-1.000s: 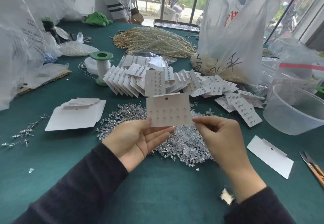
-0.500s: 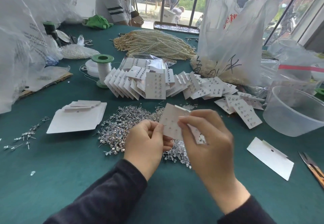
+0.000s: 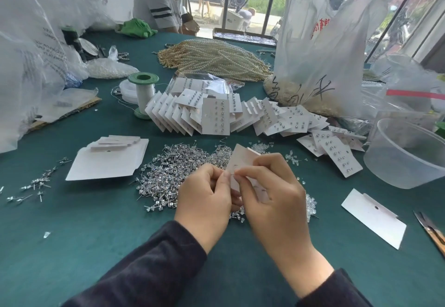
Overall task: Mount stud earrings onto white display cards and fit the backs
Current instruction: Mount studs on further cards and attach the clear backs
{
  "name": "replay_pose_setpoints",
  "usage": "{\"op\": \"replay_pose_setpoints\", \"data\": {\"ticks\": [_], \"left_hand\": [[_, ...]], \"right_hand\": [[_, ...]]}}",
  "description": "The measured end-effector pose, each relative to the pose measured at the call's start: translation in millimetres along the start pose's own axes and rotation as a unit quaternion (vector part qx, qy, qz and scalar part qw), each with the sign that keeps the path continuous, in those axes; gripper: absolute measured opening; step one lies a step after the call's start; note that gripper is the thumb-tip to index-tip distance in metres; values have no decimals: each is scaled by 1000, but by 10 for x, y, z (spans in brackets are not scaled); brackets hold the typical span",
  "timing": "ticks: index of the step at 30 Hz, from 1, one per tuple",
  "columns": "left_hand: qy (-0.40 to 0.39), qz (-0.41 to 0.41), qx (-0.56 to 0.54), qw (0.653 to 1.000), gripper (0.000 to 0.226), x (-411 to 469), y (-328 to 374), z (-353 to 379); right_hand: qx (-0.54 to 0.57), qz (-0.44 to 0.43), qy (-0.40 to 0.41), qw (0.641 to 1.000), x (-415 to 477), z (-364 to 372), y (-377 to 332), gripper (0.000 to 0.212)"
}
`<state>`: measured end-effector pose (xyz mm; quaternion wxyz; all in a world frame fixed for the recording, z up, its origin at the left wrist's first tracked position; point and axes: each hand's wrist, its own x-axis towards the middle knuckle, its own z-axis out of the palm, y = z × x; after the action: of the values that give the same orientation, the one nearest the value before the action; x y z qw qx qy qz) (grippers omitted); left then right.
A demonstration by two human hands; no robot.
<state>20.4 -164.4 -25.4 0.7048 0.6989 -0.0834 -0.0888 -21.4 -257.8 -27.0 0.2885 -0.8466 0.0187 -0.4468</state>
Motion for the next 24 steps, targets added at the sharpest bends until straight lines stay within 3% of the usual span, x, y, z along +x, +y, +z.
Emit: {"op": "replay_pose_setpoints", "data": {"ticks": [10, 20, 24], "left_hand": [[-2, 43, 72, 997, 24, -11, -8, -31], [-42, 80, 115, 989, 26, -31, 29, -85], [-60, 38, 74, 995, 26, -40, 62, -97]], "right_hand": [[51, 73, -28, 996, -24, 6, -14, 5], [59, 83, -33, 994, -65, 2, -5, 13], [72, 90, -39, 993, -63, -6, -21, 12]]}}
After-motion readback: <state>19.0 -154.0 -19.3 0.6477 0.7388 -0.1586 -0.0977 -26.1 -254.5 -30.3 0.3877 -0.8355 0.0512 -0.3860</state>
